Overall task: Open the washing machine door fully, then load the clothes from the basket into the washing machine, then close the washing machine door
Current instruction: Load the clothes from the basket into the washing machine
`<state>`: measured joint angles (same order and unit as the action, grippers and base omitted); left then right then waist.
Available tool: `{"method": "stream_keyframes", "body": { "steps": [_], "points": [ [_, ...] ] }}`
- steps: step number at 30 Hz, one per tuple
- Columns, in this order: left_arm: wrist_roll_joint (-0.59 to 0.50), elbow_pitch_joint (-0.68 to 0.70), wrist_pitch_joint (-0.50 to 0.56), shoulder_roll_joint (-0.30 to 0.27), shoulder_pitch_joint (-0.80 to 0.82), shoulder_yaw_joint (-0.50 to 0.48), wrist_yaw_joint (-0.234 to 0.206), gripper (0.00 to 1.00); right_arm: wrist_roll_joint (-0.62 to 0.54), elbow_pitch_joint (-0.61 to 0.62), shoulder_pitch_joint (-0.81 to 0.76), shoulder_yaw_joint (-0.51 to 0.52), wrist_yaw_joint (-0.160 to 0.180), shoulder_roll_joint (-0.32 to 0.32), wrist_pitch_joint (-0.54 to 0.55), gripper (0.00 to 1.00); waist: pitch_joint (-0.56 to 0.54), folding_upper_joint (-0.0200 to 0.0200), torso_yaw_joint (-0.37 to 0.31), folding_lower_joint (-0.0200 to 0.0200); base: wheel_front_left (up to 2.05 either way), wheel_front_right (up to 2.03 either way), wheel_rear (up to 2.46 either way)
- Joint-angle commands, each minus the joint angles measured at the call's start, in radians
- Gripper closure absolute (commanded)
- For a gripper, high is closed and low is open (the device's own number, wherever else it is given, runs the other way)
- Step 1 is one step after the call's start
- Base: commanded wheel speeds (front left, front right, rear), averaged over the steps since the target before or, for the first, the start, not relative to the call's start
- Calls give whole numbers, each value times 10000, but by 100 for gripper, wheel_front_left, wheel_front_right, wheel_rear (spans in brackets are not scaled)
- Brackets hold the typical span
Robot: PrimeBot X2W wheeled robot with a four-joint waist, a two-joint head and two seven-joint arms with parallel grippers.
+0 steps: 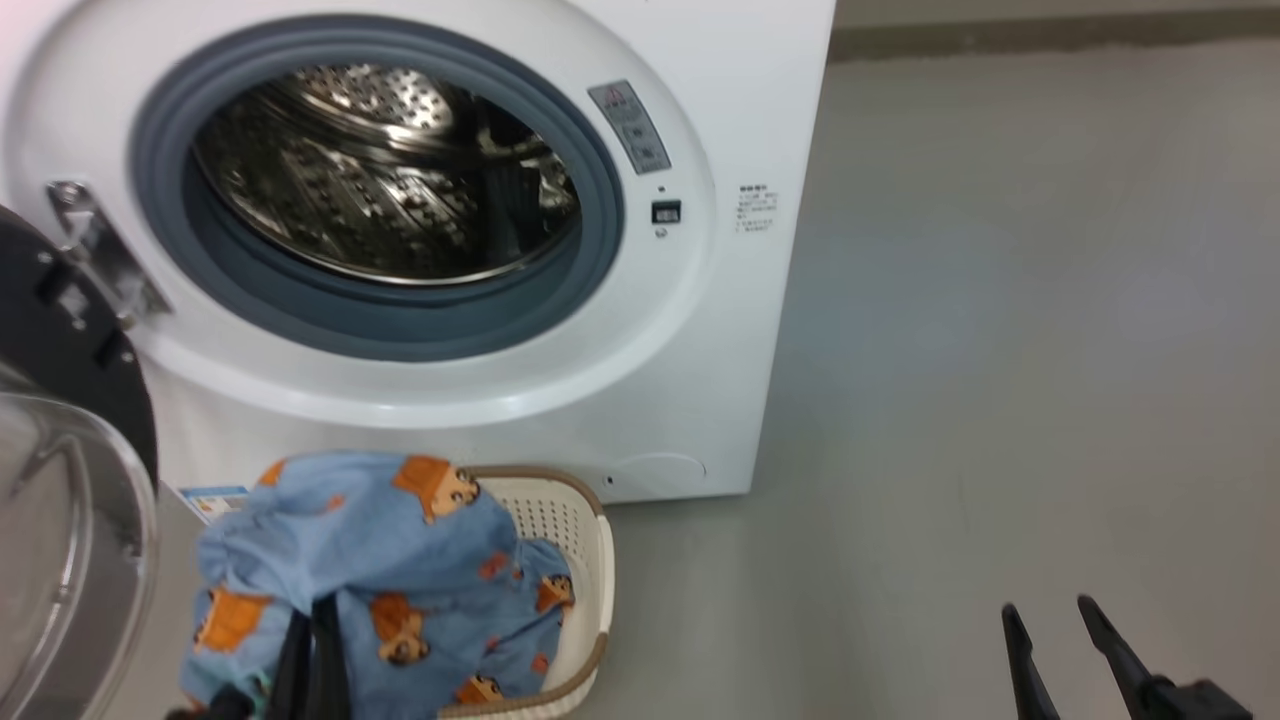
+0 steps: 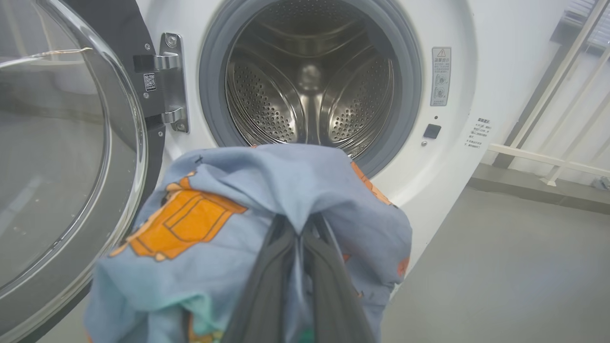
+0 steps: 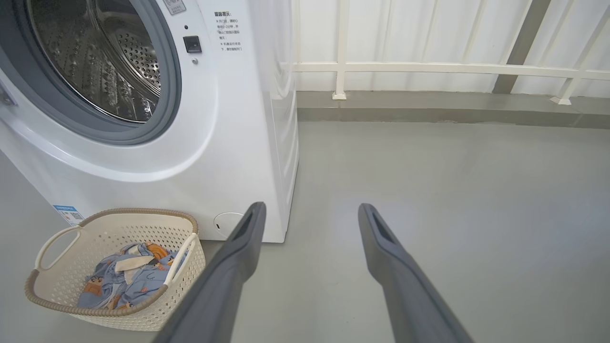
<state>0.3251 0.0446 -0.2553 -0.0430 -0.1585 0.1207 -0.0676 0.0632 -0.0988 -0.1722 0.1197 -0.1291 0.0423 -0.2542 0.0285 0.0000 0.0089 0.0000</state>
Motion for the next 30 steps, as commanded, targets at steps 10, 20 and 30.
{"method": "stream_keyframes", "body": {
  "steps": [10,20,30],
  "points": [
    [-58,-1000,-65,-78,3171,-642,-359,100,505,117,1739,-446,-16,85,-76,0,2355,0,-1150,0,0,0,0],
    [-386,-2531,-65,-908,6221,-1569,-249,100,1442,-308,2860,-1192,-16,81,-76,0,3868,0,-2439,0,0,0,0],
    [-751,-5167,29,-2136,9503,-1778,-307,100,1926,-635,3658,-1890,-16,80,-76,0,5176,0,-3382,0,0,0,0]
  ]
}}
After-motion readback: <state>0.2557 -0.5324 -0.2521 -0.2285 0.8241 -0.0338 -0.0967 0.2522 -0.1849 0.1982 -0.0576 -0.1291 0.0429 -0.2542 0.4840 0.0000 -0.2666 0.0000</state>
